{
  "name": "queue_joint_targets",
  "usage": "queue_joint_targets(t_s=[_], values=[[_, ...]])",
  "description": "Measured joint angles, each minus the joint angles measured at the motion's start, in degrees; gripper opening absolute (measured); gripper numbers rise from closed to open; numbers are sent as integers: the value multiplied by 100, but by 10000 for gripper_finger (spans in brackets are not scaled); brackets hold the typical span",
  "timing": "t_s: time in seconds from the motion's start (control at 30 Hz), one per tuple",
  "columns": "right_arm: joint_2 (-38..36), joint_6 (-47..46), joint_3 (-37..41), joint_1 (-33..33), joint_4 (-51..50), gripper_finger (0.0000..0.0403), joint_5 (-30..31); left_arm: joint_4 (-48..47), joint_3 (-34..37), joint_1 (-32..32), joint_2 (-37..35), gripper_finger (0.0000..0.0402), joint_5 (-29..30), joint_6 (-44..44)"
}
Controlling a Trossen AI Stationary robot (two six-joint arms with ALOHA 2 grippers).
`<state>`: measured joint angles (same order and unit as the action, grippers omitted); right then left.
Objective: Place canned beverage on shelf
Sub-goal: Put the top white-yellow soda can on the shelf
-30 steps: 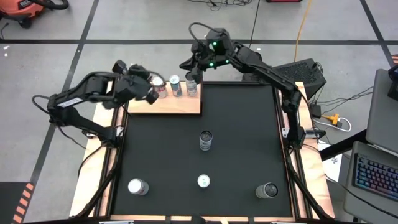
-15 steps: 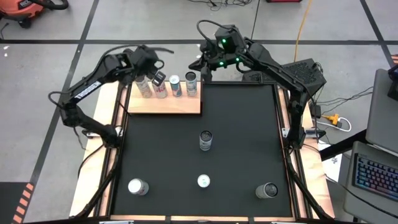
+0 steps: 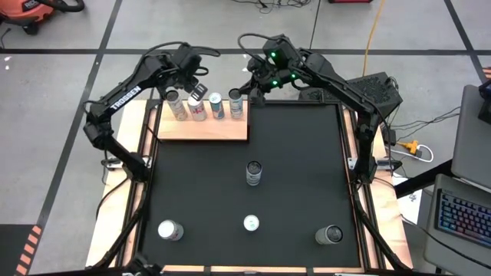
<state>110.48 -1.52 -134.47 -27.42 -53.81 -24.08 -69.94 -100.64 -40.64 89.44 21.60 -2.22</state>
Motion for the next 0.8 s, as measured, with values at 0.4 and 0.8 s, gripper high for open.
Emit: queue_joint_targets(t_s=[0.4, 0.8], values=[[-33, -220, 0, 2, -874, 0, 2, -640, 0, -426, 116, 6, -486, -45], [-265, -214, 0, 2, -974, 0, 2, -739, 0, -712, 223, 8, -675, -194]])
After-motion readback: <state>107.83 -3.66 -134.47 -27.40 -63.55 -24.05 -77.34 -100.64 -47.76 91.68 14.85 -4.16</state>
